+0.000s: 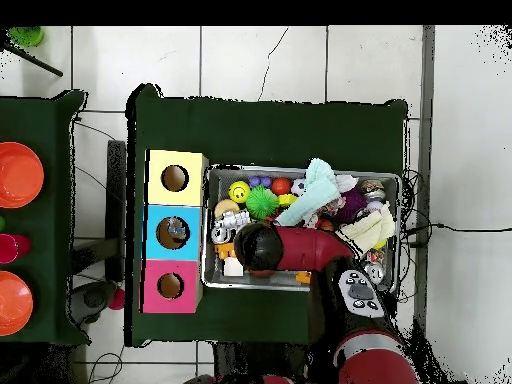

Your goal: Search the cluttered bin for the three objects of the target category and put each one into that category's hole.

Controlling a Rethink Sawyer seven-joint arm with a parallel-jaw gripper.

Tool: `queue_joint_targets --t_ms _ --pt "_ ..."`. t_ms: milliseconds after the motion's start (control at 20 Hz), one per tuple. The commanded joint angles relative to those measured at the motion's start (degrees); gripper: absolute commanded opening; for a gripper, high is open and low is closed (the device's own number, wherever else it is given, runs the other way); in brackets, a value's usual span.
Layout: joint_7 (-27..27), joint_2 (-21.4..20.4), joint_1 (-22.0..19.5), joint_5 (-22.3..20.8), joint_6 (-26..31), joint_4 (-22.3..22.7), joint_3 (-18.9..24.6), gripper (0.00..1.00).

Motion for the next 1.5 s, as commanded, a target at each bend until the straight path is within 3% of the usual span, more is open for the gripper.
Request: queue_joint_targets --t_ms 50,400,700,750,900,1500 --pt "11.04 2.47 1.75 1.55 4.89 0.51 -1.88 1.00" --pt "8.34 3.51 4.09 -0.64 7.83 -1.31 -5.37 1.00" --pt "10.12 4.24 4.20 0.28 2.73 -1.47 -5.93 1.00" --pt "11.03 4.28 4.19 0.71 1.08 -1.28 -6.01 0.00" --pt "8.57 3.54 3.17 0.64 2.31 -0.90 -3.65 0.00" --pt "7.74 -4.08 3.46 3.61 11.33 1.56 -2.64 0.00"
